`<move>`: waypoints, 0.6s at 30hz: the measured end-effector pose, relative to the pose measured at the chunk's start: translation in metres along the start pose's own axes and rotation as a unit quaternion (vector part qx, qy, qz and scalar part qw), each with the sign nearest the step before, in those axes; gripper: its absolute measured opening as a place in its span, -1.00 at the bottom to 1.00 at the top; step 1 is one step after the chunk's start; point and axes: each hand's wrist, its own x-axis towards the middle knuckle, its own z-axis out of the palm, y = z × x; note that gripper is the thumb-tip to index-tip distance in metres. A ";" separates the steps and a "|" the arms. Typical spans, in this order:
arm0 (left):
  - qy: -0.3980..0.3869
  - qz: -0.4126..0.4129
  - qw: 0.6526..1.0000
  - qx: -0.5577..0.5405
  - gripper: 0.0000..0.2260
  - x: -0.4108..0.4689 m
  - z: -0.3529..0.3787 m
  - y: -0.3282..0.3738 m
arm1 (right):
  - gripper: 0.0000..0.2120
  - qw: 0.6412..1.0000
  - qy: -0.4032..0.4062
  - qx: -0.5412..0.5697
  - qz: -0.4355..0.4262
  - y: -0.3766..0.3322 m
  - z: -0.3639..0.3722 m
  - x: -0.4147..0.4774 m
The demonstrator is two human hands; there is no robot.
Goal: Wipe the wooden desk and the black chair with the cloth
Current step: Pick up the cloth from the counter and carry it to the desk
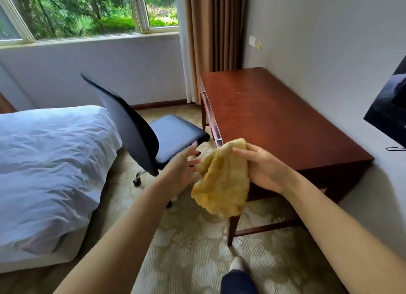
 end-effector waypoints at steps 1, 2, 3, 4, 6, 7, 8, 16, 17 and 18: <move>-0.030 -0.022 0.999 -0.021 -0.62 0.009 0.000 -0.008 | -0.70 1.000 -0.010 0.017 -0.006 0.000 -0.004 0.010; -0.057 -0.031 0.997 -0.038 -0.50 0.016 0.001 -0.015 | -0.69 0.999 -0.015 0.029 -0.012 -0.001 -0.007 0.016; -0.072 -0.033 0.996 -0.043 -0.43 0.026 0.001 -0.017 | -0.69 0.999 -0.016 0.040 -0.014 -0.002 -0.013 0.029; -0.087 -0.042 0.994 -0.045 -0.41 0.038 0.000 -0.015 | -0.69 0.999 -0.014 0.046 -0.014 -0.003 -0.021 0.043; -0.118 -0.082 0.987 -0.069 -0.33 0.062 -0.003 -0.007 | -0.66 0.999 -0.002 0.041 -0.023 -0.005 -0.036 0.068; -0.133 -0.090 0.985 -0.070 -0.28 0.077 -0.004 0.000 | -0.64 0.999 0.003 0.038 -0.028 -0.006 -0.045 0.081; -0.134 -0.083 0.986 -0.053 -0.27 0.092 -0.007 0.006 | -0.61 0.999 0.010 0.034 -0.033 -0.008 -0.053 0.094; -0.205 0.013 0.977 -0.046 -0.69 0.197 0.000 0.065 | -0.58 0.999 0.008 -0.030 -0.043 -0.034 -0.116 0.182; -0.211 0.019 0.976 -0.054 -0.75 0.209 0.001 0.069 | -0.58 0.998 0.019 -0.038 -0.049 -0.037 -0.121 0.191; -0.210 0.028 0.975 -0.058 -0.78 0.222 0.002 0.072 | -0.59 0.996 0.040 -0.050 -0.056 -0.039 -0.127 0.199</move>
